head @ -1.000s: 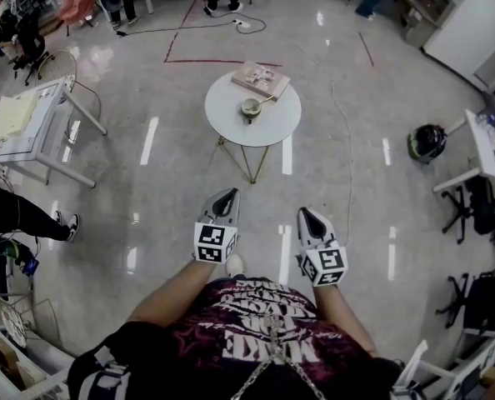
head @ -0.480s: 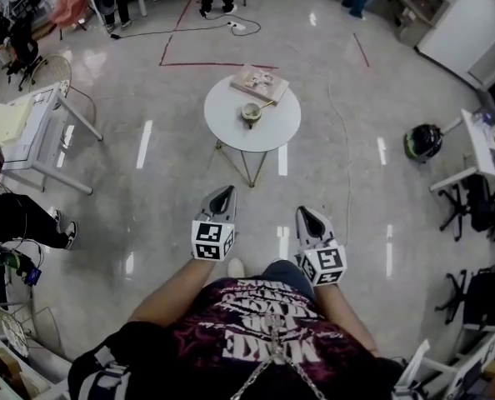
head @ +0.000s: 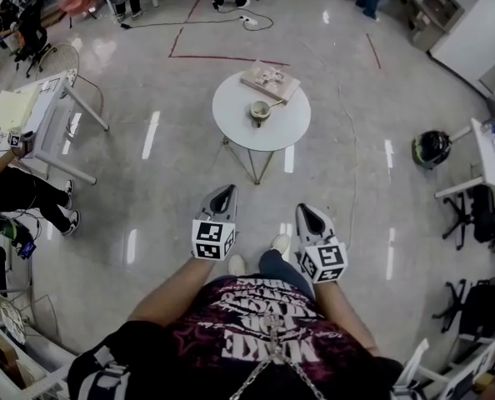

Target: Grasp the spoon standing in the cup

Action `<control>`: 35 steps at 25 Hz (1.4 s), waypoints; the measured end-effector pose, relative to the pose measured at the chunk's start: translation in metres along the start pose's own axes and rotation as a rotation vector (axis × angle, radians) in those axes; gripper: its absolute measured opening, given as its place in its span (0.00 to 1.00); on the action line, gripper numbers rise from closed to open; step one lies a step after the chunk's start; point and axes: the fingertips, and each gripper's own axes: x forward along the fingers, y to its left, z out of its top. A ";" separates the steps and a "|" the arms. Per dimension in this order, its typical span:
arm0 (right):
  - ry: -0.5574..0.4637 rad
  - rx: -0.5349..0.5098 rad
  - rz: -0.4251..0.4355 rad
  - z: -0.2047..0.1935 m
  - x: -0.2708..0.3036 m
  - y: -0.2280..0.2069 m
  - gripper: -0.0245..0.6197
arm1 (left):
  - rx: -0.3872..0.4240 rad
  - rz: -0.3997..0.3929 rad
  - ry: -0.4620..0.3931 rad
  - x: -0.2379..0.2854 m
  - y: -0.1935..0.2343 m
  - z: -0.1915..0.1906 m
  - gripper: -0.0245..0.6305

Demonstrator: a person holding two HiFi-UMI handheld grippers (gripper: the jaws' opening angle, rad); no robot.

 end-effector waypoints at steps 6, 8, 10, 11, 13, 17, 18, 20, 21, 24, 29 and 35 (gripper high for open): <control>0.018 0.019 0.003 -0.009 0.004 -0.007 0.09 | 0.008 -0.009 0.033 0.007 -0.003 -0.010 0.07; 0.021 0.025 0.003 -0.009 0.007 -0.009 0.09 | 0.008 -0.010 0.037 0.008 -0.002 -0.010 0.07; 0.017 0.022 0.008 -0.006 0.011 -0.009 0.09 | 0.008 -0.008 0.039 0.010 0.001 -0.009 0.07; 0.015 0.021 0.012 -0.004 0.013 -0.008 0.09 | 0.008 -0.006 0.041 0.011 0.003 -0.009 0.07; 0.014 0.022 0.022 -0.003 0.017 -0.007 0.09 | 0.009 -0.001 0.042 0.013 0.006 -0.009 0.07; 0.016 0.021 0.027 -0.001 0.025 -0.014 0.09 | 0.011 0.004 0.041 0.022 0.008 -0.007 0.07; 0.014 0.021 0.026 0.000 0.027 -0.017 0.09 | 0.012 0.006 0.039 0.025 0.009 -0.005 0.07; 0.009 0.019 0.026 0.005 0.032 -0.022 0.09 | 0.011 0.011 0.034 0.030 0.011 -0.002 0.07; 0.006 0.017 0.027 0.007 0.034 -0.025 0.09 | 0.010 0.015 0.032 0.033 0.011 0.000 0.07; 0.002 0.009 0.033 0.011 0.039 -0.032 0.09 | 0.007 0.023 0.029 0.040 0.010 0.003 0.07; 0.010 -0.004 0.043 0.016 0.050 -0.046 0.09 | -0.005 0.030 0.031 0.056 0.009 0.005 0.07; 0.013 -0.019 0.075 0.024 0.071 -0.071 0.09 | -0.056 0.049 0.027 0.088 0.009 0.011 0.07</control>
